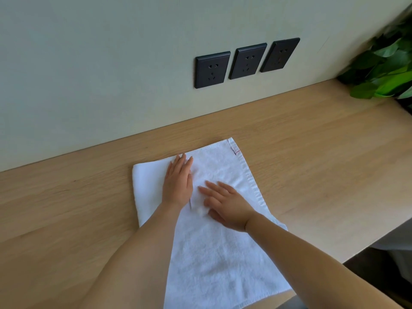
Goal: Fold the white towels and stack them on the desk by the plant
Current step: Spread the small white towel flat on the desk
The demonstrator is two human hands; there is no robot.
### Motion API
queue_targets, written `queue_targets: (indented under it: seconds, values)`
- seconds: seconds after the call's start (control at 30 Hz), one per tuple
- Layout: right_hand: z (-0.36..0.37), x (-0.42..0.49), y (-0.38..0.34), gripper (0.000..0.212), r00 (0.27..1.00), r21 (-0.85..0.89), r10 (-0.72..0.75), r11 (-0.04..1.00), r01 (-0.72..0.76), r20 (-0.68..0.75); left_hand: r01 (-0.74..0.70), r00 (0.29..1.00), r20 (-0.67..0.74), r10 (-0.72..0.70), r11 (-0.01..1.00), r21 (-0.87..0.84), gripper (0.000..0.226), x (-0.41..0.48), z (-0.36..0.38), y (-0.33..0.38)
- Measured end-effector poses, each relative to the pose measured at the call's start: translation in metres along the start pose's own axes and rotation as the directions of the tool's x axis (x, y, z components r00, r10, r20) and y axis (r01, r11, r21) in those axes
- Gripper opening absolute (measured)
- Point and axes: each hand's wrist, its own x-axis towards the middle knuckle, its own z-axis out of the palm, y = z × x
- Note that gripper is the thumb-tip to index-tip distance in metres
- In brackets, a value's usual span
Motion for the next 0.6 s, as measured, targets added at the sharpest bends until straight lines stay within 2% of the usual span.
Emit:
queue_targets:
  seconds: [0.03, 0.1, 0.17, 0.23, 0.33, 0.43, 0.5, 0.6]
  values:
    - [-0.005, 0.005, 0.001, 0.035, 0.997, 0.027, 0.051, 0.998, -0.049, -0.052, 0.0, 1.0, -0.001, 0.0, 1.0, -0.003, 0.058, 0.0, -0.001, 0.0]
    - [-0.025, 0.02, 0.001, 0.037, 0.957, 0.113, 0.267, 0.961, -0.254, -0.117, 0.015, 1.0, -0.017, -0.015, 1.0, -0.018, 0.053, 0.002, -0.003, 0.0]
    - [-0.044, 0.036, 0.011, 0.033, 0.844, 0.19, 0.532, 0.837, -0.513, -0.068, 0.035, 0.999, -0.026, -0.036, 0.999, -0.04, 0.048, 0.006, -0.006, 0.001]
    - [-0.06, 0.047, 0.03, 0.03, 0.716, 0.248, 0.697, 0.701, -0.668, -0.044, 0.044, 0.999, -0.026, -0.046, 0.998, -0.047, 0.05, 0.011, -0.009, 0.004]
    - [-0.074, 0.059, 0.061, 0.029, 0.558, 0.381, 0.827, 0.537, -0.753, -0.065, 0.044, 0.999, -0.014, -0.044, 0.999, -0.02, 0.06, 0.019, -0.011, 0.005]
    - [-0.071, 0.063, 0.091, 0.029, 0.422, 0.482, 0.907, 0.369, -0.795, 0.003, 0.07, 0.997, 0.012, -0.071, 0.993, 0.094, 0.067, 0.028, -0.01, 0.004]
    - [-0.067, 0.065, 0.102, 0.029, 0.414, 0.547, 0.907, 0.31, -0.778, 0.075, 0.081, 0.996, 0.026, -0.087, 0.98, 0.182, 0.053, 0.035, -0.007, 0.004]
    - [-0.061, 0.07, 0.111, 0.035, 0.503, 0.573, 0.852, 0.341, -0.745, 0.147, 0.122, 0.991, 0.02, -0.131, 0.96, 0.252, 0.036, 0.046, -0.003, 0.008]
